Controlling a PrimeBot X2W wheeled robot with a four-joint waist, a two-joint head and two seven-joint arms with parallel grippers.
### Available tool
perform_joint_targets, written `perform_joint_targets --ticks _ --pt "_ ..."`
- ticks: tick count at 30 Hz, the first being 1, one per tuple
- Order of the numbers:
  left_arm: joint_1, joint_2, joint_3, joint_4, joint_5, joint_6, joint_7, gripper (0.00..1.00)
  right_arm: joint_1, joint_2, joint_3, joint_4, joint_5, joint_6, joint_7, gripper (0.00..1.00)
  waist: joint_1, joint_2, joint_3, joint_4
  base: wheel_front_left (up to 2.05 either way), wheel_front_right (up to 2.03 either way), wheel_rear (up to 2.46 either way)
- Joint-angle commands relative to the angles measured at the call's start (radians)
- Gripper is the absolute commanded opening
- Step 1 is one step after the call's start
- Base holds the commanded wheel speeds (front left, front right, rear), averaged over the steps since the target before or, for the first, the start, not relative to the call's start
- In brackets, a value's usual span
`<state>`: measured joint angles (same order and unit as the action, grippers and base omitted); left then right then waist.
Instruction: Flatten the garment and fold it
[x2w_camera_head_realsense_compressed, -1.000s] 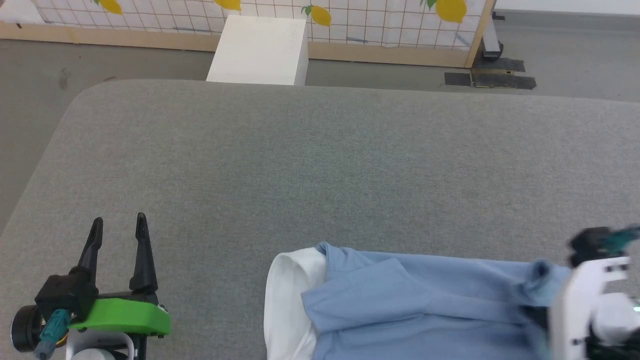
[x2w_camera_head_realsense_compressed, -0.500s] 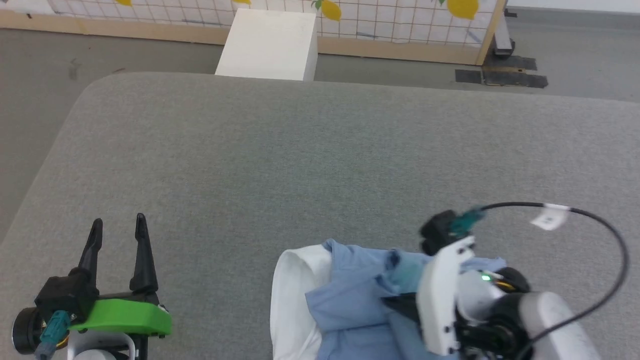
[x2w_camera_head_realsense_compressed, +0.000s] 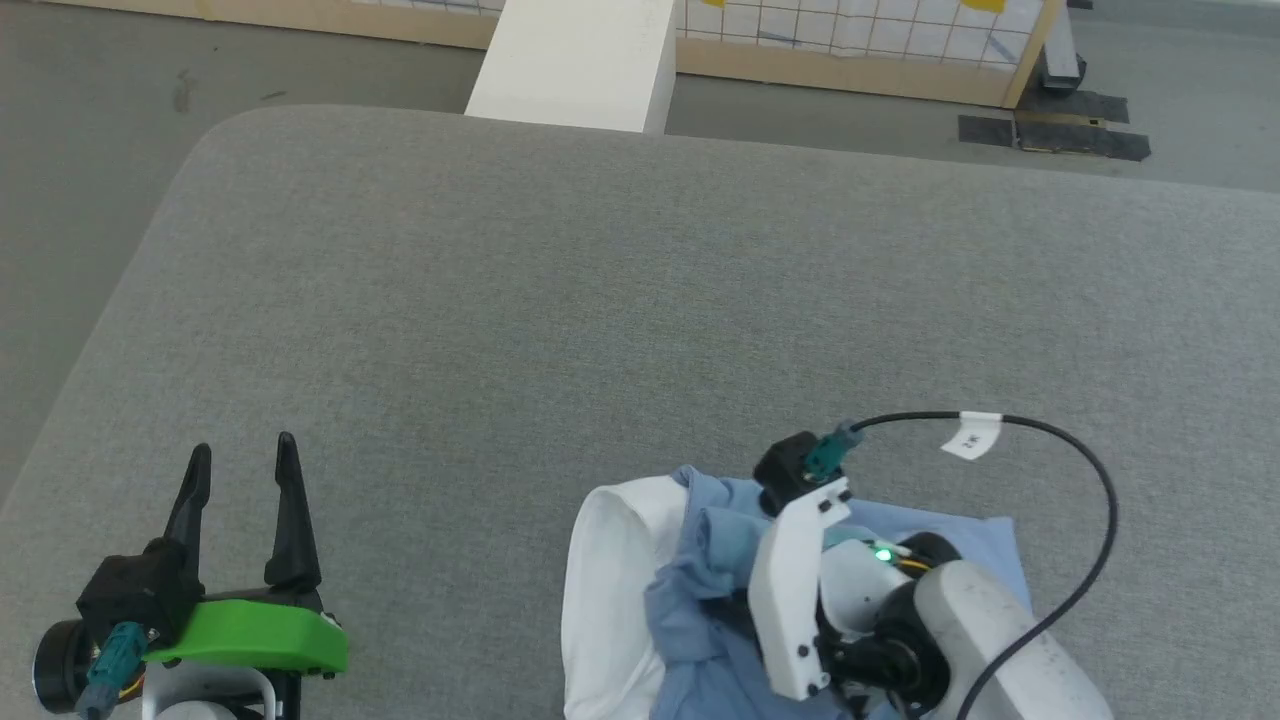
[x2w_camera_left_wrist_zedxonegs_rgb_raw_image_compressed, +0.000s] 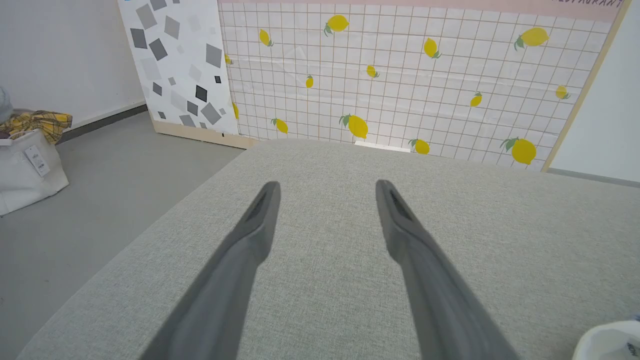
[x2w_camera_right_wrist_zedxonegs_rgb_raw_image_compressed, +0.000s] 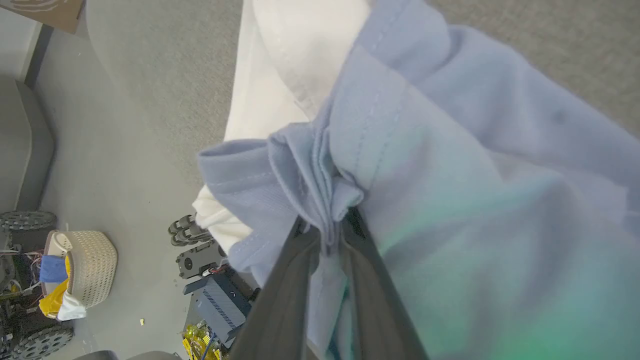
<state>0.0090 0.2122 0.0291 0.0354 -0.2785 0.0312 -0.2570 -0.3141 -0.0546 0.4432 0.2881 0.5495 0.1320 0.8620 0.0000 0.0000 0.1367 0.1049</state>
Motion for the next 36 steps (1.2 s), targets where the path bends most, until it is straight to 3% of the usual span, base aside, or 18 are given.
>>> perform_joint_targets --ticks 1,8,13,17,23,30,36 --pt "-0.007 -0.007 0.003 0.005 0.007 -0.005 -0.005 1.00 -0.018 0.004 0.023 0.009 0.027 -0.001 -0.016 1.00 0.0000 0.0000 -0.001 0.004 0.00 0.00 0.00" --pt "-0.005 -0.006 0.009 0.012 0.009 -0.007 -0.005 1.00 -0.070 0.004 0.162 -0.100 0.283 -0.001 -0.073 1.00 0.0000 0.0000 -0.010 -0.007 0.00 0.00 0.00" --pt "-0.012 -0.009 0.005 0.011 0.015 -0.007 -0.005 1.00 -0.124 0.004 0.173 -0.156 0.296 -0.001 -0.151 1.00 0.0000 0.0000 -0.015 -0.022 0.00 0.00 0.00" --pt "-0.012 -0.013 0.004 0.006 0.018 -0.007 -0.005 1.00 -0.145 -0.012 0.087 -0.204 0.185 -0.001 -0.241 1.00 0.0000 0.0000 -0.017 -0.033 0.00 0.00 0.00" --pt "-0.010 -0.017 0.004 -0.003 0.030 -0.008 -0.005 1.00 -0.085 -0.084 -0.155 -0.270 0.005 -0.001 -0.363 1.00 0.0000 0.0000 -0.022 -0.051 0.00 0.00 0.00" --pt "0.003 -0.017 0.007 -0.010 0.040 -0.008 -0.005 1.00 0.094 -0.128 -0.413 -0.322 -0.145 -0.001 -0.281 1.00 0.0000 0.0000 -0.030 -0.075 0.00 0.00 0.00" --pt "0.006 -0.016 0.009 -0.008 0.042 -0.010 -0.005 1.00 0.258 -0.120 -0.463 -0.310 -0.205 -0.001 -0.146 1.00 0.0000 0.0000 -0.030 -0.088 0.00 0.00 0.00"
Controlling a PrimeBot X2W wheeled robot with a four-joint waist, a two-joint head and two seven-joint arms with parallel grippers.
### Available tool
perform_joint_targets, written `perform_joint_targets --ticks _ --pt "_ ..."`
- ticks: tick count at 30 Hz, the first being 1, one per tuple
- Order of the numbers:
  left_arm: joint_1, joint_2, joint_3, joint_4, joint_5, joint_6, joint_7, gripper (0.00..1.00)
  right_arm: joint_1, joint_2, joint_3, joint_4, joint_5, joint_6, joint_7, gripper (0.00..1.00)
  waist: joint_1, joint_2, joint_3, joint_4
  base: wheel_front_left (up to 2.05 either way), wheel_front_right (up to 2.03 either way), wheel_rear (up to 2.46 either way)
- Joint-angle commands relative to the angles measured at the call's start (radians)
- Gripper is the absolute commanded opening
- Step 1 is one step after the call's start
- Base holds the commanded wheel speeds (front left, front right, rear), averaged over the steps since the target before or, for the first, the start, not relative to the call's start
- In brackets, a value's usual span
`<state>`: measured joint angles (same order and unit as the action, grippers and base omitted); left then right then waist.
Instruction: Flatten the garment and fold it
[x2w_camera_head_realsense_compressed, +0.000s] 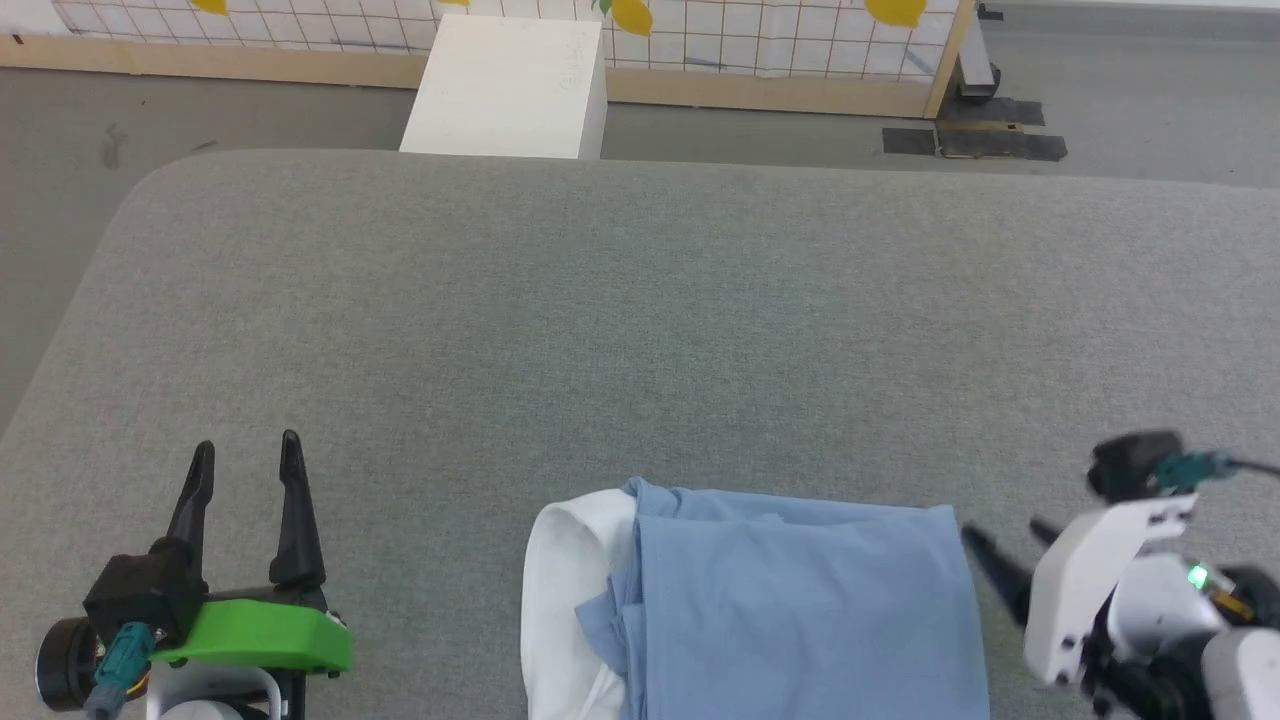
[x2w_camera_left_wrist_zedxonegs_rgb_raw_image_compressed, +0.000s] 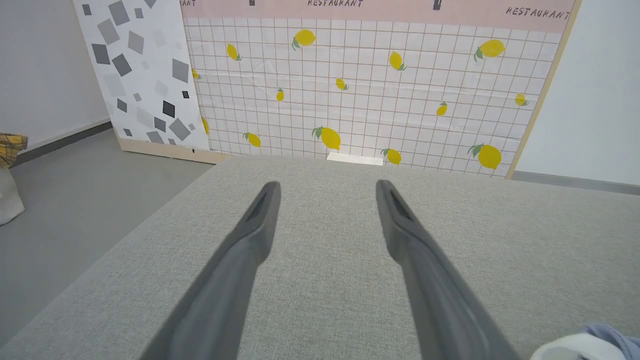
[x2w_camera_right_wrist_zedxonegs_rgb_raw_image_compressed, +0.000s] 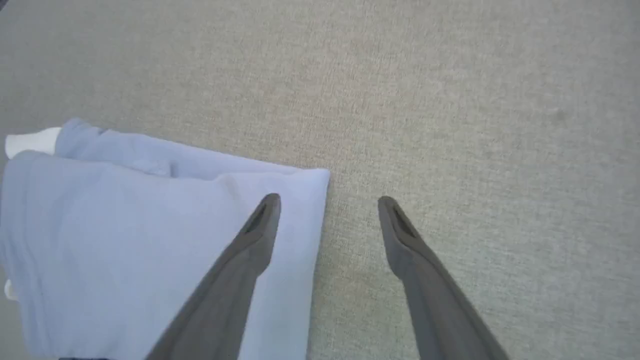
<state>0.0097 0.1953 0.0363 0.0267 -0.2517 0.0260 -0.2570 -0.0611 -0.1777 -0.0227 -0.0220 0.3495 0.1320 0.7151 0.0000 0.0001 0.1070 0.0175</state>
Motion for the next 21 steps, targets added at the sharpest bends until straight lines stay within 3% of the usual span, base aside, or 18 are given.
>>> perform_joint_targets --ticks 1,13,14,15,16,21 --pt "0.004 0.001 0.001 0.002 0.015 -0.006 -0.005 1.00 0.021 0.004 0.011 0.008 -0.012 -0.001 0.015 1.00 0.0000 -0.0001 0.000 -0.001 0.00 0.00 0.00" --pt "-0.009 0.002 -0.006 0.012 0.017 -0.013 -0.005 1.00 0.023 0.049 0.124 0.201 -0.038 -0.001 0.035 1.00 0.0000 -0.0001 0.009 0.002 0.00 0.00 0.00" --pt "-0.009 0.001 -0.007 0.012 0.017 -0.013 -0.005 1.00 0.016 0.049 0.128 0.214 -0.038 -0.001 0.033 0.51 0.0000 -0.0001 0.009 0.002 0.00 0.00 0.00" --pt "-0.009 -0.001 -0.008 0.012 0.018 -0.011 -0.005 1.00 0.006 0.050 0.132 0.226 -0.034 -0.001 0.033 0.10 0.0000 -0.0001 0.010 0.001 0.00 0.00 0.00" --pt "-0.008 -0.003 -0.007 0.010 0.019 -0.009 -0.005 1.00 -0.006 0.047 0.137 0.231 -0.029 -0.001 0.030 0.00 0.0000 -0.0001 0.010 -0.002 0.00 0.00 0.00" --pt "0.005 -0.004 0.014 -0.020 0.016 0.001 -0.005 1.00 -0.063 -0.015 0.160 0.214 -0.004 -0.001 0.050 0.00 0.0000 -0.0001 0.015 -0.070 0.00 0.00 0.00"
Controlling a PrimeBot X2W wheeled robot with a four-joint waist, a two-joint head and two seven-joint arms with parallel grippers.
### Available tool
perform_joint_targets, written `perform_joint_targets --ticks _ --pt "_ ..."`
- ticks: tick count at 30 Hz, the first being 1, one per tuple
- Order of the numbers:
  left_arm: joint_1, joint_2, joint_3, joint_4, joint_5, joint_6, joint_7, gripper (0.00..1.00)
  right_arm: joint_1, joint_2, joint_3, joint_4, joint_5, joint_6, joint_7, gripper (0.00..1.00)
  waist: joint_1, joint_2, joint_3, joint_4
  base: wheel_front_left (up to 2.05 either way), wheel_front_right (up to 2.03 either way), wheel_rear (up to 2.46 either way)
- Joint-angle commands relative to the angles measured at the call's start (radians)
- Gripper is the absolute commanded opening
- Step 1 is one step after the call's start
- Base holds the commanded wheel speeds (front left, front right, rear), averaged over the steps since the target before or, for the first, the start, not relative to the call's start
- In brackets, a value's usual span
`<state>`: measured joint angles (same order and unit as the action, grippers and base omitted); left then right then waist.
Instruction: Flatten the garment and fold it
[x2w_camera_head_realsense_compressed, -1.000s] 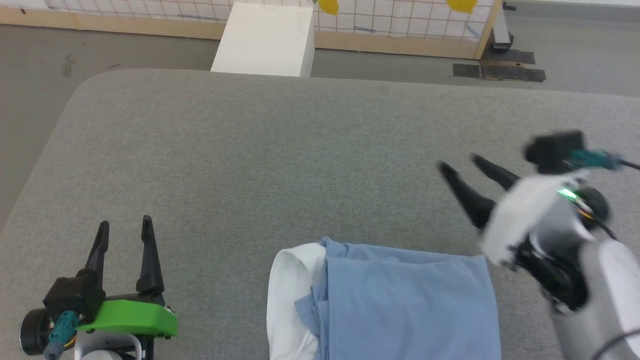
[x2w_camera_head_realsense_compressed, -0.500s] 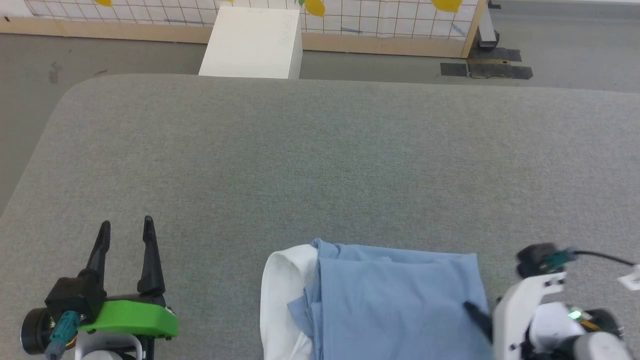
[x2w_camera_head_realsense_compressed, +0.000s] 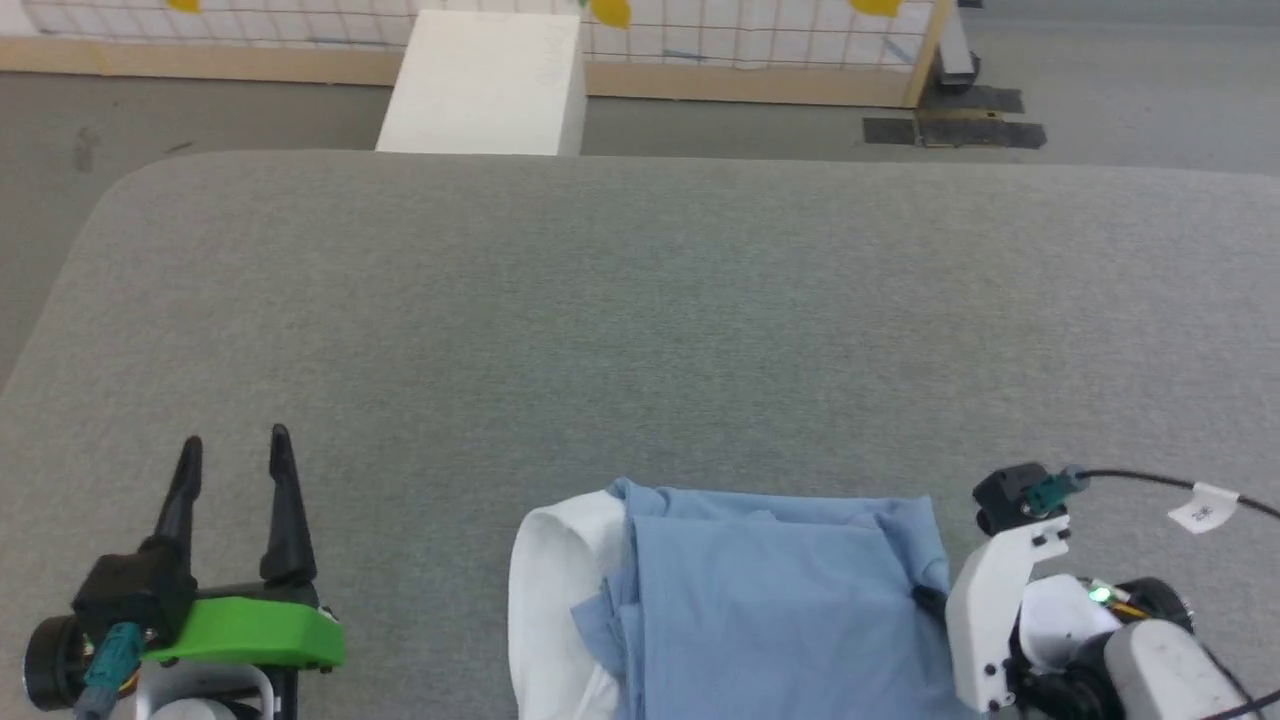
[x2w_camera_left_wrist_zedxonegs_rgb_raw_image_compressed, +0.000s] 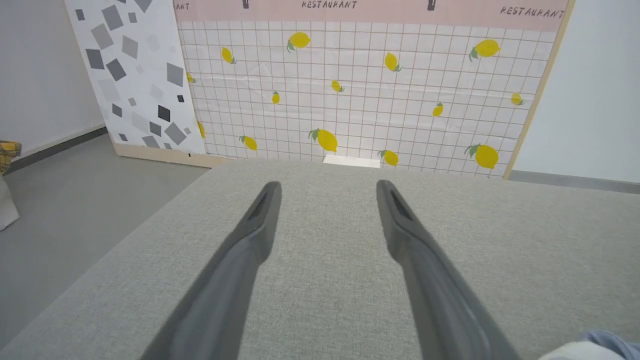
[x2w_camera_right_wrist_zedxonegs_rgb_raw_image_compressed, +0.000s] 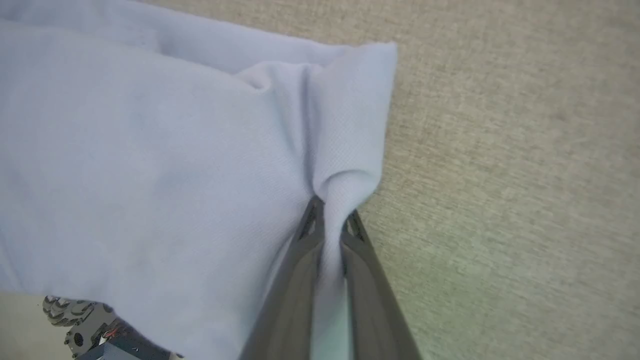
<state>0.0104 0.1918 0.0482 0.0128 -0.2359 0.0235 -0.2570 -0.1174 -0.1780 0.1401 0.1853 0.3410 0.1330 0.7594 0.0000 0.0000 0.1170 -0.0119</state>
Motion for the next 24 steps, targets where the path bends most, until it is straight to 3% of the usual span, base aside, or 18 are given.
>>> perform_joint_targets --ticks 1,7,13,18,24 --pt "0.007 0.001 0.006 -0.014 0.001 0.003 -0.005 1.00 -0.018 -0.035 -0.004 -0.002 0.014 -0.002 0.013 0.00 0.0000 0.0000 0.007 -0.062 0.00 0.00 0.00" --pt "0.011 0.005 0.019 -0.047 0.001 0.000 -0.005 1.00 -0.100 -0.164 -0.015 -0.032 0.053 -0.002 0.079 0.00 0.0000 0.0000 0.038 -0.237 0.00 0.00 0.00" --pt "-0.010 0.032 0.015 -0.071 0.008 -0.008 0.013 1.00 -0.221 -0.204 -0.109 0.022 0.077 -0.002 0.101 0.00 0.0000 0.0000 0.122 -0.405 0.00 0.00 0.00" --pt "-0.046 0.071 0.003 -0.127 0.026 -0.018 0.061 1.00 -0.325 -0.180 -0.204 0.108 0.059 -0.002 0.059 0.00 0.0000 0.0000 0.223 -0.470 0.00 0.00 0.00" --pt "-0.060 0.129 0.016 -0.207 0.040 -0.024 0.137 1.00 -0.433 -0.154 -0.330 0.229 -0.012 -0.002 -0.009 0.00 0.0000 0.0000 0.333 -0.474 0.00 0.00 0.00"
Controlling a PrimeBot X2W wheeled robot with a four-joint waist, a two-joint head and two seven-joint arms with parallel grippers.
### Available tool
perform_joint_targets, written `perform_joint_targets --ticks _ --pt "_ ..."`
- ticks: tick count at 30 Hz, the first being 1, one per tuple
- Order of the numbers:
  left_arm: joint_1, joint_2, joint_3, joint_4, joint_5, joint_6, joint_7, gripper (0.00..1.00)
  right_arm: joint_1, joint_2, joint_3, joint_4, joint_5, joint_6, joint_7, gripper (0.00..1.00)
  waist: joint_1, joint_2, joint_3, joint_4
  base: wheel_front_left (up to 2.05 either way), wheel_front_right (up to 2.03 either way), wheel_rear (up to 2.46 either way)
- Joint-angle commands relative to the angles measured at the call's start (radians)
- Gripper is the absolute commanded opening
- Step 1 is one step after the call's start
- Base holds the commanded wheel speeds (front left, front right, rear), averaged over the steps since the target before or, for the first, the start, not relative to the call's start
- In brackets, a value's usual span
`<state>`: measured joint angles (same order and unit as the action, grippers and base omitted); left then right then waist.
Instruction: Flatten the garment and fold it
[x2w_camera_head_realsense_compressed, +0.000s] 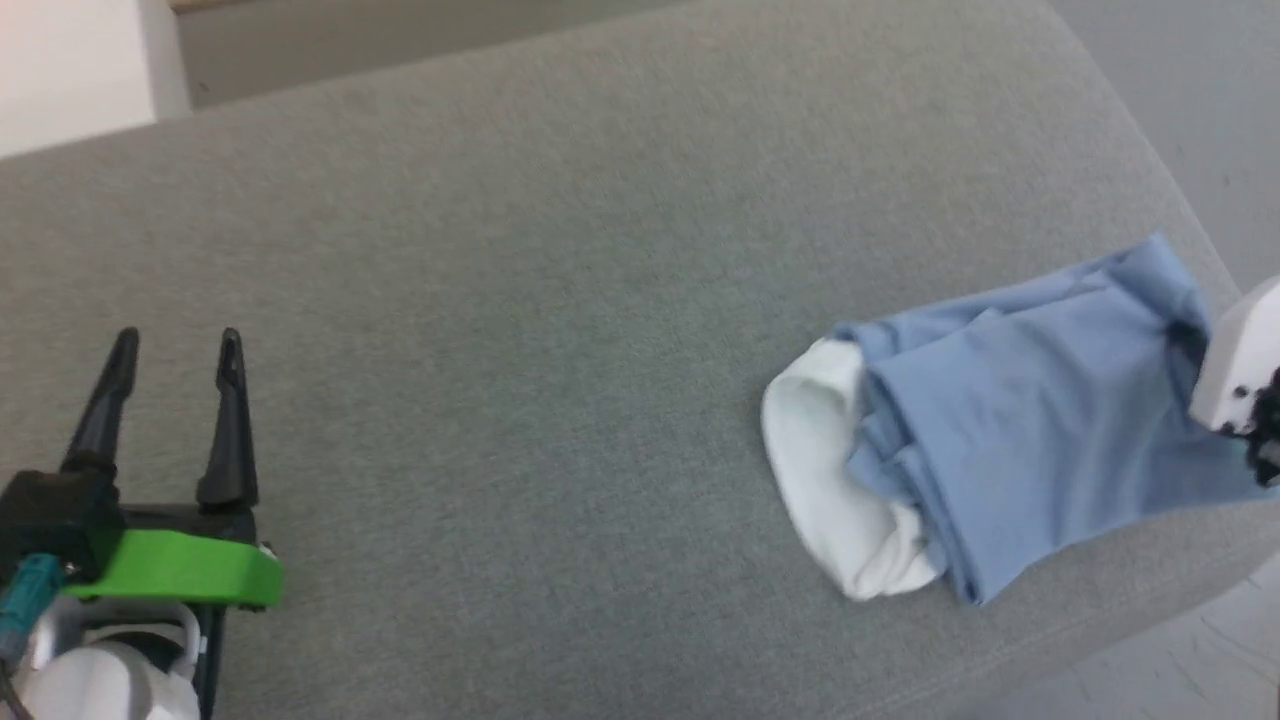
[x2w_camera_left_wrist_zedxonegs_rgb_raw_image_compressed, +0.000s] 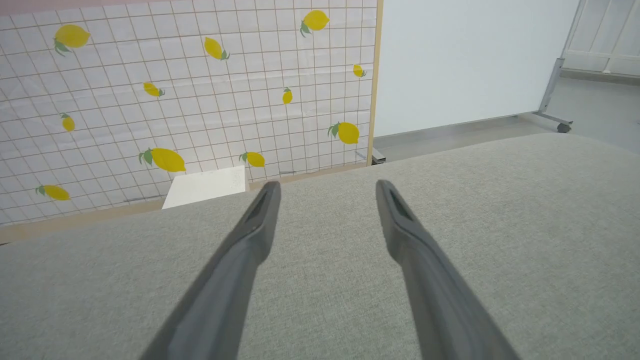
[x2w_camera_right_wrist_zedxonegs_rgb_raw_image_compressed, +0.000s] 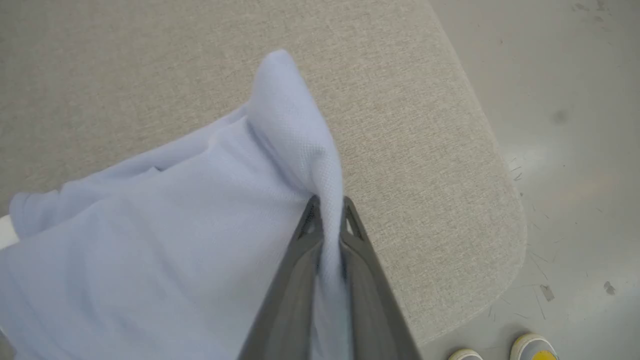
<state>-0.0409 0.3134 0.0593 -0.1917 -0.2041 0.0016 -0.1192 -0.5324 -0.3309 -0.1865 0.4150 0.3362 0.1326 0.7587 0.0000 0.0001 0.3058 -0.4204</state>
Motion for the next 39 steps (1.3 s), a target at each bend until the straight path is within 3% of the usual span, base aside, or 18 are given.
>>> perform_joint_targets --ticks 1,8,9,10,11,15,18,21,22,29,39 --pt "-0.008 0.017 0.009 -0.018 0.009 -0.002 0.012 1.00 -0.035 -0.002 -0.035 0.021 -0.031 -0.002 -0.020 0.00 0.0000 -0.0001 0.162 -0.058 0.00 0.00 0.00" --pt "0.010 0.058 0.058 -0.093 0.000 0.009 0.049 1.00 -0.131 0.008 -0.239 0.113 -0.176 -0.002 -0.096 0.00 0.0000 -0.0001 0.219 -0.018 0.00 0.00 0.00" --pt "0.010 0.059 0.061 -0.097 -0.002 0.010 0.051 1.00 -0.138 0.007 -0.260 0.118 -0.203 -0.002 -0.107 0.13 0.0000 -0.0001 0.221 -0.013 0.00 0.00 0.00" --pt "0.010 0.058 0.063 -0.101 -0.006 0.012 0.053 1.00 -0.146 0.007 -0.287 0.126 -0.238 -0.002 -0.117 0.91 0.0000 -0.0001 0.223 -0.008 0.00 0.00 0.00" --pt "0.009 0.054 0.065 -0.101 -0.014 0.013 0.053 1.00 -0.150 0.006 -0.305 0.130 -0.270 -0.002 -0.124 1.00 0.0000 -0.0001 0.221 -0.003 0.00 0.00 0.00" --pt "0.018 0.049 0.064 -0.089 -0.027 0.011 0.043 1.00 -0.169 -0.005 -0.331 0.140 -0.356 -0.002 -0.159 1.00 0.0000 -0.0001 0.199 0.007 0.00 0.00 0.00" --pt "0.027 0.037 0.063 -0.070 -0.037 0.014 0.024 1.00 -0.187 -0.027 -0.302 0.129 -0.346 -0.002 -0.230 1.00 0.0000 -0.0001 0.164 0.015 0.00 0.00 0.00" --pt "0.030 0.018 0.061 -0.044 -0.050 0.018 -0.005 1.00 -0.201 -0.040 -0.256 0.088 -0.289 -0.002 -0.341 1.00 0.0000 -0.0001 0.113 0.030 0.00 0.00 0.00" --pt "0.030 -0.004 0.064 -0.010 -0.059 0.028 -0.048 1.00 -0.200 -0.036 -0.182 0.007 -0.181 -0.002 -0.480 1.00 0.0000 -0.0001 0.048 0.057 0.00 0.00 0.00" --pt "0.022 -0.044 0.062 0.047 -0.069 0.046 -0.103 1.00 -0.122 -0.027 0.007 -0.218 -0.046 -0.002 -0.723 1.00 0.0000 -0.0001 -0.091 0.136 0.00 0.00 0.00" --pt "0.023 -0.102 0.035 0.111 -0.066 0.062 -0.132 1.00 0.072 0.158 0.113 -0.432 -0.047 -0.002 -0.861 1.00 0.0000 -0.0001 -0.223 0.267 0.00 0.00 0.00"
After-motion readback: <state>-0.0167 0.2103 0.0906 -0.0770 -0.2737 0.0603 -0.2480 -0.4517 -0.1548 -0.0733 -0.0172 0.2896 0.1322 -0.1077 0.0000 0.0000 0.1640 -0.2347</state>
